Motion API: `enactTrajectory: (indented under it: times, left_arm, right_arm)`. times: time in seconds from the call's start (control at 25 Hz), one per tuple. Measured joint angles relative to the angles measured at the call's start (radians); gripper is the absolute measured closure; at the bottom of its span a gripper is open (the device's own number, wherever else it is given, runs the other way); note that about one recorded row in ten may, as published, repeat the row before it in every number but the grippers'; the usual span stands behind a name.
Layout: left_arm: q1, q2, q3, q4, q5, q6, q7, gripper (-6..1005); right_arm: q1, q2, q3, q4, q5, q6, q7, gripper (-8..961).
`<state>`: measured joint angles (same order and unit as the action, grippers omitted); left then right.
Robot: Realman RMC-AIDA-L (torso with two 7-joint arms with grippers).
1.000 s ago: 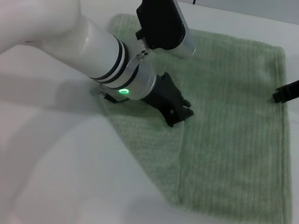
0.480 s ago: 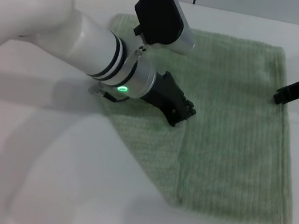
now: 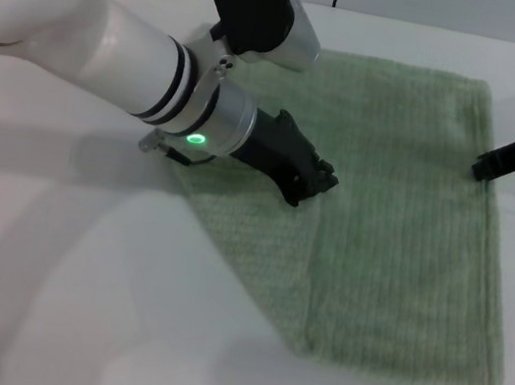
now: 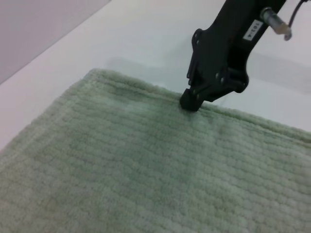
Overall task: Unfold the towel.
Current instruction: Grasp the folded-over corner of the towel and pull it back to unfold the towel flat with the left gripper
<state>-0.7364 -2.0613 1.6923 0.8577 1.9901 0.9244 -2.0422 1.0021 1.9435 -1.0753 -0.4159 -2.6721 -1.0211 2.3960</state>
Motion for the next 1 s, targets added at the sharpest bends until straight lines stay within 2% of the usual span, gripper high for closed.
enactTrajectory:
  times: [0.36, 0.52, 1.0]
  left_arm:
    - [0.104, 0.001, -0.116, 0.173, 0.088, 0.128, -0.009, 923]
    - [0.13, 0.002, -0.167, 0.219, 0.103, 0.198, -0.005, 927]
    - [0.137, 0.001, -0.216, 0.235, 0.139, 0.266, -0.01, 940]
  right_arm:
    - [-0.001, 0.0, 0.0, 0.005, 0.0, 0.002, -0.009, 949]
    - [0.0, 0.0, 0.002, 0.008, 0.0, 0.004, -0.01, 949]
    - [0.0, -0.001, 0.002, 0.01, -0.001, 0.006, -0.012, 947]
